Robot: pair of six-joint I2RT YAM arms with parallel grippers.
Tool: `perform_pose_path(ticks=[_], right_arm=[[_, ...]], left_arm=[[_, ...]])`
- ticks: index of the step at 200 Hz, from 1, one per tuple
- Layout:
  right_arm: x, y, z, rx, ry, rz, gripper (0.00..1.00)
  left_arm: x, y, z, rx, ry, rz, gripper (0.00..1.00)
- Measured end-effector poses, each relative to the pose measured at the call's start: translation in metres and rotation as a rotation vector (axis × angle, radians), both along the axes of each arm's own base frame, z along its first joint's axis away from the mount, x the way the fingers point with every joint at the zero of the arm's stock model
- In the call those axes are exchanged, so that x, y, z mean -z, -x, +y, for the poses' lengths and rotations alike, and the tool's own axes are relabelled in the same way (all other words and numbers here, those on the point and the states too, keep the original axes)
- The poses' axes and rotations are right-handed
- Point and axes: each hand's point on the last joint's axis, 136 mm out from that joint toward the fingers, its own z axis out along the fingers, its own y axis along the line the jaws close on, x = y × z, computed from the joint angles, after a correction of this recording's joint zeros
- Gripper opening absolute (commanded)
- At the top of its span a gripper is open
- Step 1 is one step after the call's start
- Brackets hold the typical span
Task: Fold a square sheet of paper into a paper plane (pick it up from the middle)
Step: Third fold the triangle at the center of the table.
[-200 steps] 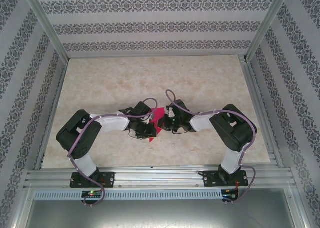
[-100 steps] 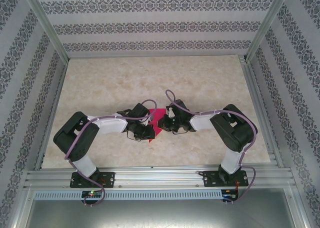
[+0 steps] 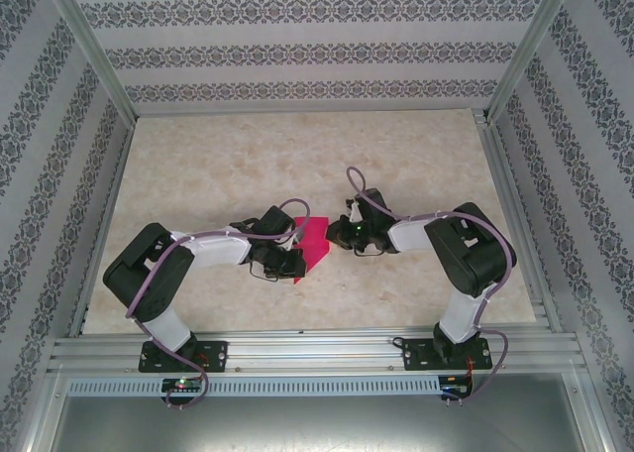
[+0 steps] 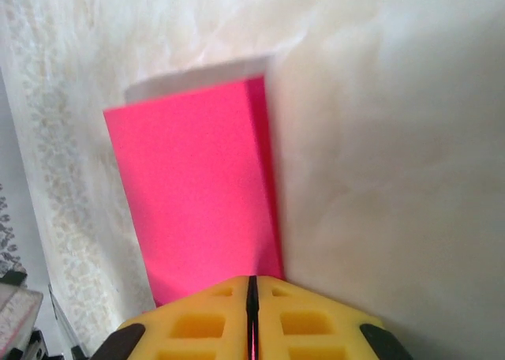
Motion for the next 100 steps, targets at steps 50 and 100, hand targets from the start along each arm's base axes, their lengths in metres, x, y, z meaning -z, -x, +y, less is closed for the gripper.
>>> perform_pose_path(ticks=[50, 100], right_arm=[[-0.028, -0.002, 0.003, -0.014, -0.029, -0.082, 0.1], [-0.045, 0.036, 0.041, -0.119, -0.064, -0.127, 0.04]], left_arm=[[0.0, 0.0, 0.0, 0.003, 0.0, -0.002, 0.11], [0.0, 0.0, 0.0, 0.003, 0.0, -0.002, 0.11]])
